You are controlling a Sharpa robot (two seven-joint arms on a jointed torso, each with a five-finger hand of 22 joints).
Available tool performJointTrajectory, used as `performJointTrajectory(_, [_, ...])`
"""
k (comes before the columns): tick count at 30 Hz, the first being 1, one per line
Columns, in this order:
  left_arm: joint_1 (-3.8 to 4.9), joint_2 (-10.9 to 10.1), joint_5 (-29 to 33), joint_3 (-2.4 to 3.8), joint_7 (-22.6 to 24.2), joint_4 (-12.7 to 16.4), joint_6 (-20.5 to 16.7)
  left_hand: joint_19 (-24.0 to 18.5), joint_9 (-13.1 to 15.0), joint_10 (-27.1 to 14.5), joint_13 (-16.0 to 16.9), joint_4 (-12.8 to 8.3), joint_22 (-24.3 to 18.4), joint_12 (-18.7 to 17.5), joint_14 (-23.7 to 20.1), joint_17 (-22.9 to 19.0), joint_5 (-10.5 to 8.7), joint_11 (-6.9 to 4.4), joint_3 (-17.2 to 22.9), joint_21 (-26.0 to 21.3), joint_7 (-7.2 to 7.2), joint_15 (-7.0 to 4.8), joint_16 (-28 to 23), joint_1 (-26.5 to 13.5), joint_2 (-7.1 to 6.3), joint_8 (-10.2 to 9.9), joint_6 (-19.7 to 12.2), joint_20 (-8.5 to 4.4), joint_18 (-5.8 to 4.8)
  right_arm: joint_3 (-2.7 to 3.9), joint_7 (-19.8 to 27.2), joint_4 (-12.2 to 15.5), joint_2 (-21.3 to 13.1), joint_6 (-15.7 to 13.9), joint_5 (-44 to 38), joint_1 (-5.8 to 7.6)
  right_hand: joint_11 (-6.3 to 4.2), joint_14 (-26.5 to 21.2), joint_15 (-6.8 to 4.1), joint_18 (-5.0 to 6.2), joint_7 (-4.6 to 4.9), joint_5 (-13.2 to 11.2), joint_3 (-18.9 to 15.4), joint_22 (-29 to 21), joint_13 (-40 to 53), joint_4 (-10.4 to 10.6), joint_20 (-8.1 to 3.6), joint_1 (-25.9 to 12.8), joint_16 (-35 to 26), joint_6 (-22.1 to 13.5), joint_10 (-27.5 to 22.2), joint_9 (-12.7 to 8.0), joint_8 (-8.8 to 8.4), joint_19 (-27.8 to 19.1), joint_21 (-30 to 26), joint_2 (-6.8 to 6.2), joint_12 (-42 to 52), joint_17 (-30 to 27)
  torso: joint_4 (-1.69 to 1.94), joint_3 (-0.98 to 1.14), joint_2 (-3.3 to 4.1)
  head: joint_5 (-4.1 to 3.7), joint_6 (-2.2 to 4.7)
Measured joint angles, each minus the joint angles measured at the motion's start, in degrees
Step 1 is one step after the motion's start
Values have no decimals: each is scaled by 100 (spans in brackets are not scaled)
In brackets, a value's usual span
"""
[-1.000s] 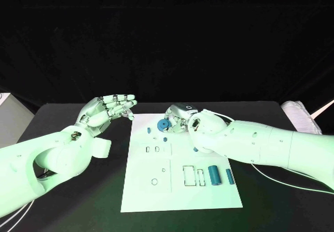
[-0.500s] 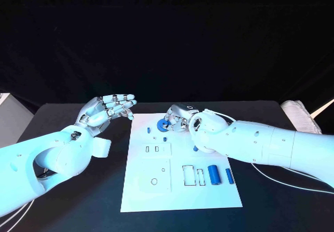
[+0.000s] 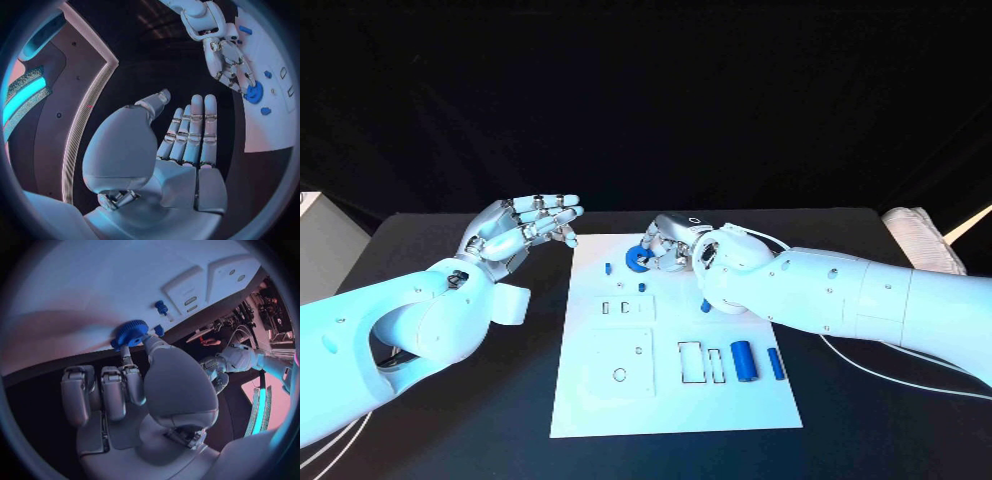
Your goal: Assemble the parts on the task board
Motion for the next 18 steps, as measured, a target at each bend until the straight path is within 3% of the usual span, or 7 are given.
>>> performJointTrajectory(18, [0, -10, 0, 0, -2, 1, -12, 0, 0, 0, 0, 0, -1, 0, 0, 0, 0, 0, 0, 0, 0, 0, 23, 0, 0, 0, 0, 0, 0, 4, -2, 51, -67, 89, 5, 14, 20, 0, 0, 0, -5, 0, 15, 4, -1, 15, 0, -53, 0, -18, 19, -20, -49, 0, 0, -53, 0, -1, -3, -1, -1, 10, -1])
